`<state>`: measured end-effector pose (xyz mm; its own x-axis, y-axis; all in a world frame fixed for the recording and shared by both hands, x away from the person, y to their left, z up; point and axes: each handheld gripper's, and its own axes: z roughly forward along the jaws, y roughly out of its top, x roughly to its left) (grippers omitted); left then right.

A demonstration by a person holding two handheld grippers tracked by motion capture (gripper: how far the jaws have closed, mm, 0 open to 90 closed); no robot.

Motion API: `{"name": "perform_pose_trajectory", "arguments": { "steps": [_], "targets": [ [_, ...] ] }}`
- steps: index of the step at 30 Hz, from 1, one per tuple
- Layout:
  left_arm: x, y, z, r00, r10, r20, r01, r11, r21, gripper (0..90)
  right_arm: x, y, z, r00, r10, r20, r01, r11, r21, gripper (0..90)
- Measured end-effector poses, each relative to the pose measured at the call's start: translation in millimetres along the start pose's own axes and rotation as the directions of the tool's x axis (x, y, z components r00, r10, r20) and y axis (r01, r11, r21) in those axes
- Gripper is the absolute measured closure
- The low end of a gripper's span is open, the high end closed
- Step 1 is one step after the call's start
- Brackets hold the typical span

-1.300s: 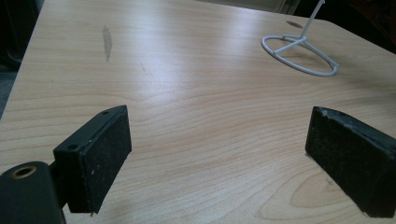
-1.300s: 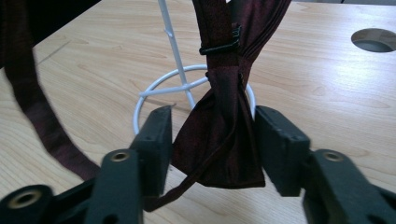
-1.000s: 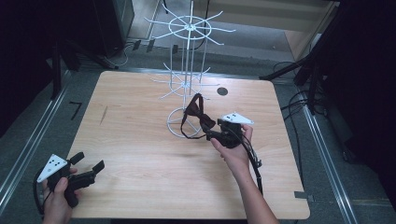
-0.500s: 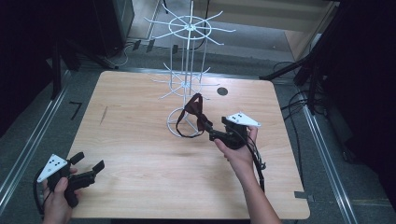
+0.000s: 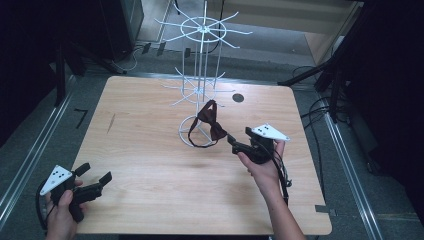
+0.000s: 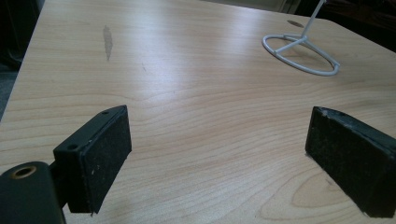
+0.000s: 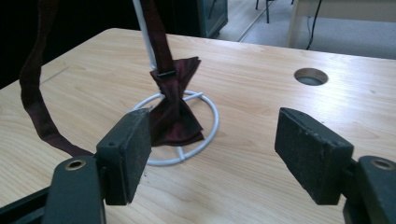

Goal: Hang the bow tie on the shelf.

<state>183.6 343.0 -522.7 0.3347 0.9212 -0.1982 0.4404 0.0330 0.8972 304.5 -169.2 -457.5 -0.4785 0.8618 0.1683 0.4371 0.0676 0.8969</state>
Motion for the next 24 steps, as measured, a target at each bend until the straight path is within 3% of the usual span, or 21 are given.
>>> {"name": "perform_pose_trajectory", "arguments": {
  "steps": [24],
  "targets": [
    [-0.2, -0.1, 0.0, 1.0000, -0.002, -0.003, 0.002, 1.0000, -0.004, 7.6, -45.7, -38.0, -30.1, 0.9956, 0.050, 0.079, -0.052, 0.998, 0.022, 27.9]
  ]
}}
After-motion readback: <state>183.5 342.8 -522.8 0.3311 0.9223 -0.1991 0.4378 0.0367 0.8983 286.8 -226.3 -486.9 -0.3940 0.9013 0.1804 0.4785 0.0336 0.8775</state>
